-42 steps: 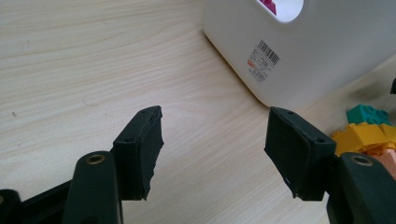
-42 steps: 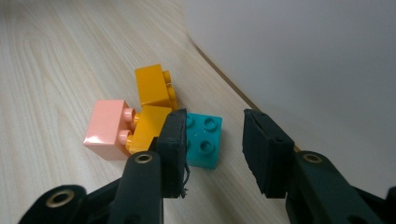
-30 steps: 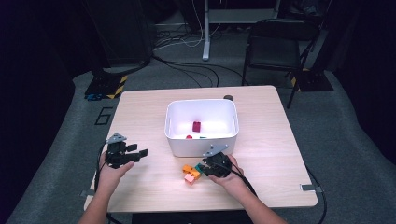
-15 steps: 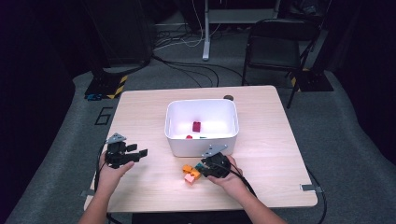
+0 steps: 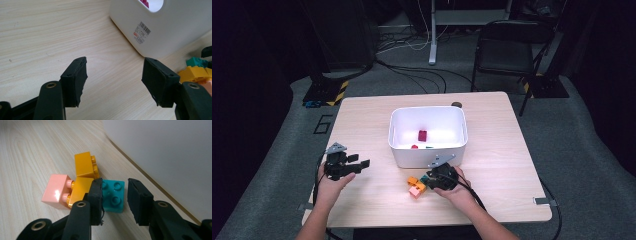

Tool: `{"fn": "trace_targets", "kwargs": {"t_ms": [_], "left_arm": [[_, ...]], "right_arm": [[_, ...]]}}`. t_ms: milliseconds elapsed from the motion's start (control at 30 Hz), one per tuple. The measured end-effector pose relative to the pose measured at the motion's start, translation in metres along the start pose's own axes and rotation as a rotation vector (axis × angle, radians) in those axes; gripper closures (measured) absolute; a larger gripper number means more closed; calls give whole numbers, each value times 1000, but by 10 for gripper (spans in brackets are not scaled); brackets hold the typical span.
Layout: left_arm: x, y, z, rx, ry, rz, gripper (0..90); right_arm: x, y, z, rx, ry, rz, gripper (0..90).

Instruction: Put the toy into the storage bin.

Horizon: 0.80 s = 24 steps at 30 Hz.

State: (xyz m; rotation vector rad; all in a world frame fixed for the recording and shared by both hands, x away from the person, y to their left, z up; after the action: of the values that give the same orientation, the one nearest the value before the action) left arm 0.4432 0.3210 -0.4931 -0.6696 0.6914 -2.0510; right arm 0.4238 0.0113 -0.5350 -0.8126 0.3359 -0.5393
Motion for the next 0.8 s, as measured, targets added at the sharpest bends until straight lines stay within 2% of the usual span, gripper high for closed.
{"fn": "trace_targets", "kwargs": {"t_ms": [400,667,733,800], "left_arm": [[-1,0,0,3,0,3,359],[0,0,1,5,1,0,359],[0,0,1,6,1,1,359],[1,1,1,3,0,0,359]], "right_arm": [[0,-6,-6,-17,0,-5,659],[1,-21,-19,-54,-5,-26,633],[1,-22,-20,-52,-1,-27,623],[0,-26,-20,-23,13,-8,577]]}}
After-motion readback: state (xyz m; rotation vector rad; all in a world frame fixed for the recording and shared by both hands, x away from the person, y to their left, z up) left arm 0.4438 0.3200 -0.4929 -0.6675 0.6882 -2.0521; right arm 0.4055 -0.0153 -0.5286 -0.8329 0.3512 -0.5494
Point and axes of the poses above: each handheld gripper's, and its own axes: y roughly forward along the jaws, z roughly out of its top, x roughly to its right, the point moved 5 cm from there along y, roughly forward along the jaws, and after that the axes turned 6 degrees about -x, right-handed, at the moved point
